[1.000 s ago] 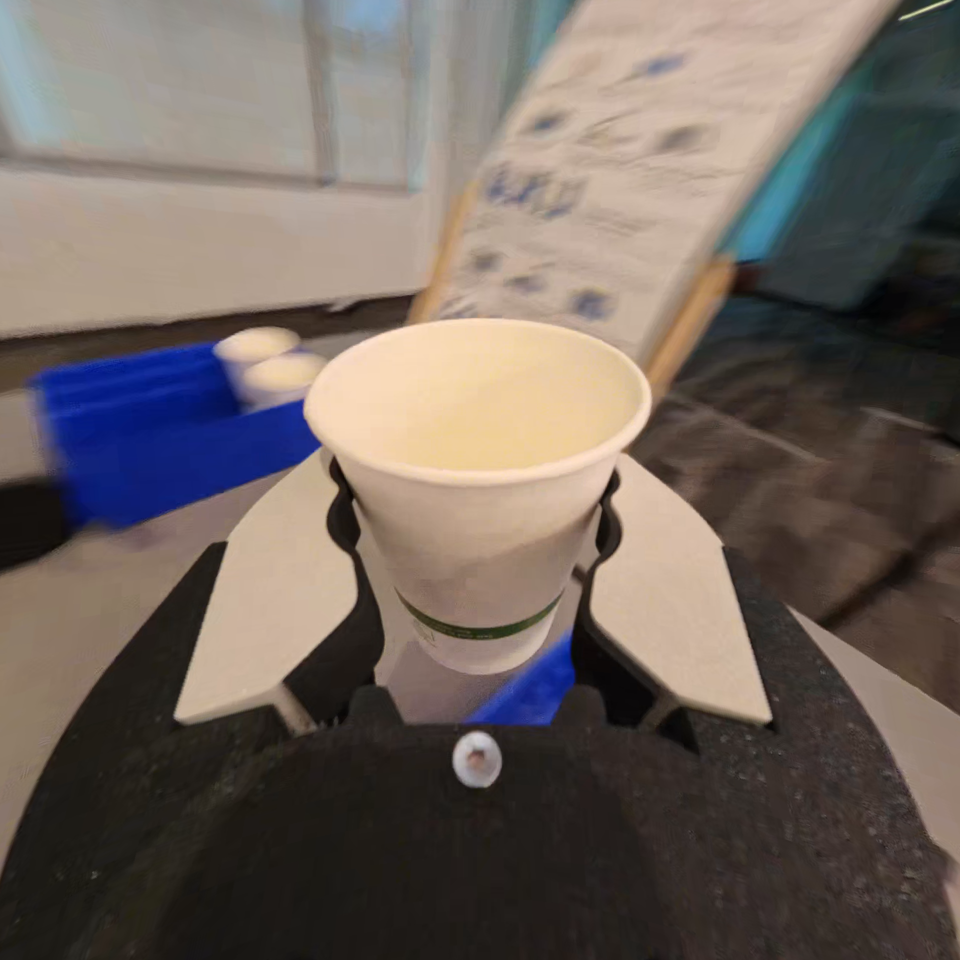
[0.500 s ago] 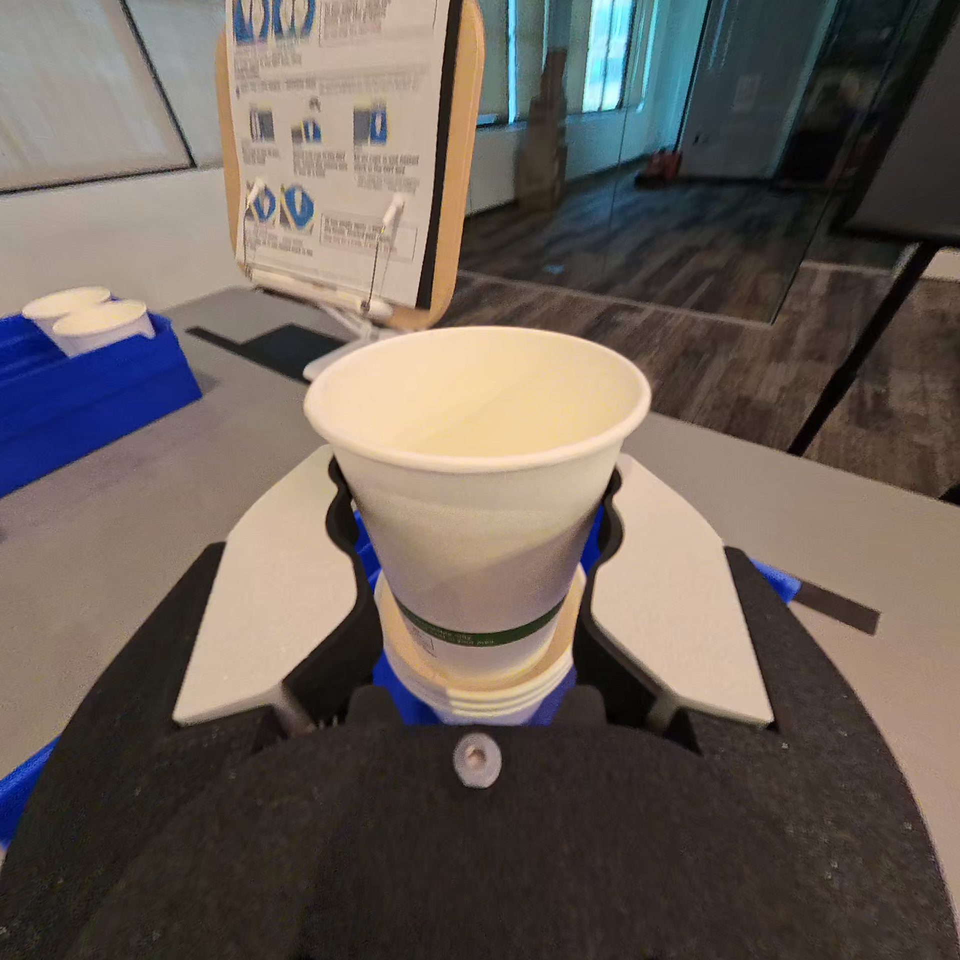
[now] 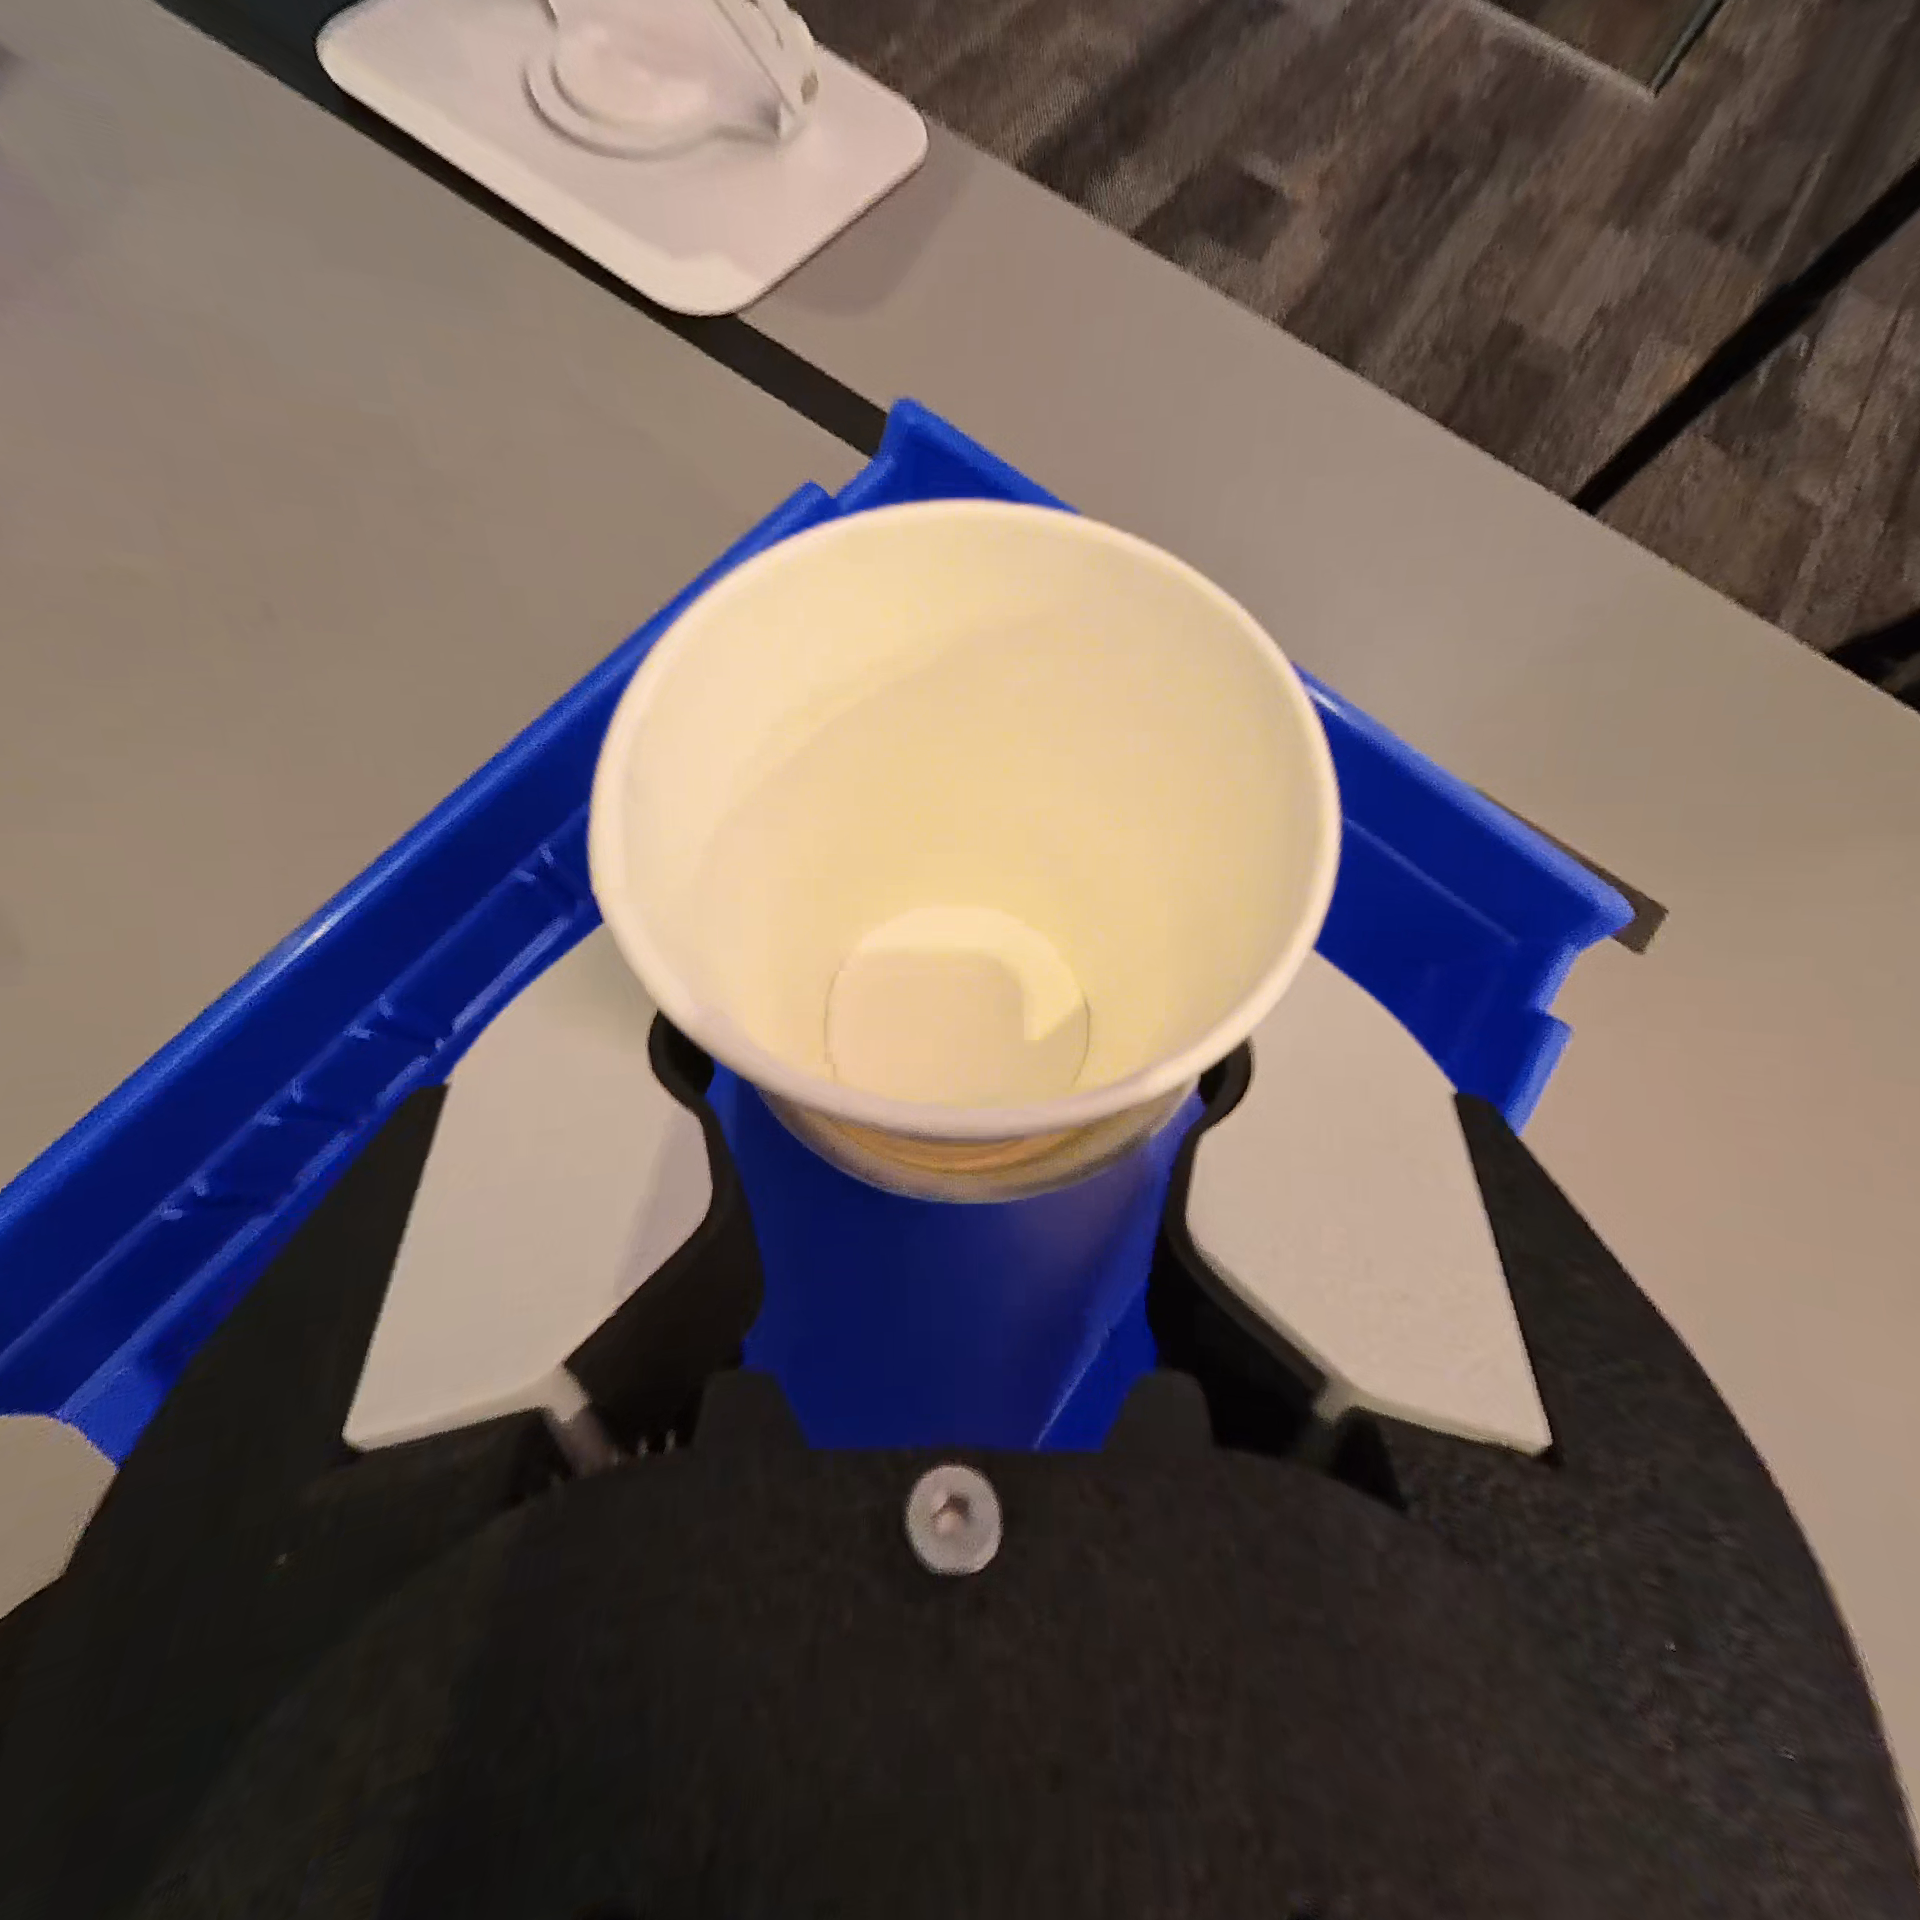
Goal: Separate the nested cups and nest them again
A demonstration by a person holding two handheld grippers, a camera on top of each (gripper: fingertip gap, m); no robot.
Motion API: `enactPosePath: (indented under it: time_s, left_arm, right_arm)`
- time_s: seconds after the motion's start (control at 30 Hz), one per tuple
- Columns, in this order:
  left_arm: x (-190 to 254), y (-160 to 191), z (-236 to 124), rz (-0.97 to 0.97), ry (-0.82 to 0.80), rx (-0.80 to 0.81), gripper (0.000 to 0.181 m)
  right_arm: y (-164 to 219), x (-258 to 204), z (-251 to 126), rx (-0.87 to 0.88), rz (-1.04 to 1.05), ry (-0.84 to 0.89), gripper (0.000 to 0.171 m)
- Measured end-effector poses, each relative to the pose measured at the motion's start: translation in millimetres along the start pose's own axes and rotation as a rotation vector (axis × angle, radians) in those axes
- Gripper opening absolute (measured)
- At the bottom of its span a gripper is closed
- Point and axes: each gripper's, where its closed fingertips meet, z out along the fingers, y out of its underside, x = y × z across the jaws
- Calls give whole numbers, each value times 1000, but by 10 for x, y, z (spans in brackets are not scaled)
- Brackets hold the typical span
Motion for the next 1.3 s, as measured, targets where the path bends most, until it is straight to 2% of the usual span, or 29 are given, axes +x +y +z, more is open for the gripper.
enactPosePath:
  time_s: [0.1, 0.2, 0.3, 0.4, 0.5, 0.63, 0.8, 0.93, 1.3]
  left_arm:
    - [-202, 312, -85, -75, -101, -113, 41]
    - [-466, 803, -200, -200, -232, -276, 41]
    - [-668, 1273, -183, -291, -307, -396, 37]
    - [-882, 1660, 85, -338, -340, -446, 35]
    - [-889, 1885, 500, -358, -262, -431, 30]
    - [-933, 2073, 849, -268, -272, -458, 26]
    - [-860, 2333, 1041, -290, -228, -530, 24]
    - [-793, 2456, 1055, -310, -197, -575, 26]
    - [-625, 2415, 994, -283, -109, -587, 10]
  right_arm:
    - [68, 25, -58, -63, 9, 32, 97]
    - [181, 42, -159, -159, 3, 77, 105]
    - [160, -3, -302, -183, -19, 103, 108]
    - [-37, -74, -459, -116, -48, 131, 107]
    - [-218, -203, -566, -55, -88, 131, 106]
    - [-314, -348, -587, -28, -138, 101, 106]
    - [-271, -385, -496, -54, -144, 68, 106]
    - [-193, -402, -424, -108, -165, 61, 106]
    - [-218, -502, -428, -95, -188, 18, 106]
